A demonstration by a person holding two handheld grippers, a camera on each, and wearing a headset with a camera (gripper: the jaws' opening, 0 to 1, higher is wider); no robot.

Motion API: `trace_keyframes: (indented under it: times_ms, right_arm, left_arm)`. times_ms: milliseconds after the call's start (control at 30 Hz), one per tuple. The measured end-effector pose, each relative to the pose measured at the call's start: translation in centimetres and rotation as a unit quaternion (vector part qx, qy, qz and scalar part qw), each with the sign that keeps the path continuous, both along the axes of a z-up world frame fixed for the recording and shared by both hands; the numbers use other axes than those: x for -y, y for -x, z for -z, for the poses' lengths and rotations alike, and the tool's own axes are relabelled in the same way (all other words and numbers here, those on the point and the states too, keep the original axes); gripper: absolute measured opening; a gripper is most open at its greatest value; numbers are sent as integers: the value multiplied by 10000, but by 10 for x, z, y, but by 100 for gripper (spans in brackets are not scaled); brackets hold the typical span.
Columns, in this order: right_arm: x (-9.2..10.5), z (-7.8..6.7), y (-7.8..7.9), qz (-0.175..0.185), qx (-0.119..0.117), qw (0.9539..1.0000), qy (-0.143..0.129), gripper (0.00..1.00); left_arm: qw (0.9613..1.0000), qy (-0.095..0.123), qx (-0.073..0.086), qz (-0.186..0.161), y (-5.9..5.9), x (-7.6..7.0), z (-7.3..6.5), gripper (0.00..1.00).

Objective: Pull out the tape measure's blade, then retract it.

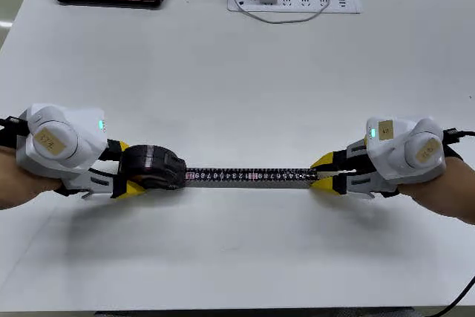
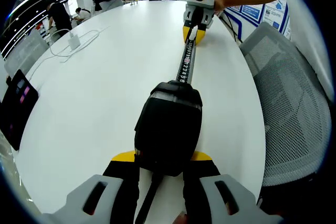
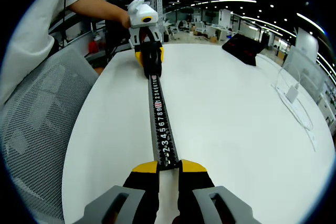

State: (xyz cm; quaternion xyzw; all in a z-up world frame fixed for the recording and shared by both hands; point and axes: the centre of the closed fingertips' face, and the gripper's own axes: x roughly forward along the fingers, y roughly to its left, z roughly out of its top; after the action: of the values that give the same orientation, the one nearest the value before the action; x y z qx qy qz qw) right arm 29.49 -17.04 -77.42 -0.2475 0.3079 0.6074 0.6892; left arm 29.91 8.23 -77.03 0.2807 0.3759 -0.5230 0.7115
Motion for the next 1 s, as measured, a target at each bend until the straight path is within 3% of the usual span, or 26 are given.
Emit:
trace_keyframes:
  times_ms: [1000]
  right_arm:
    - [19,0,2,12,-43,9999,164,9]
  left_arm:
    - [10000,-23,-2,33,0,0,0,26]
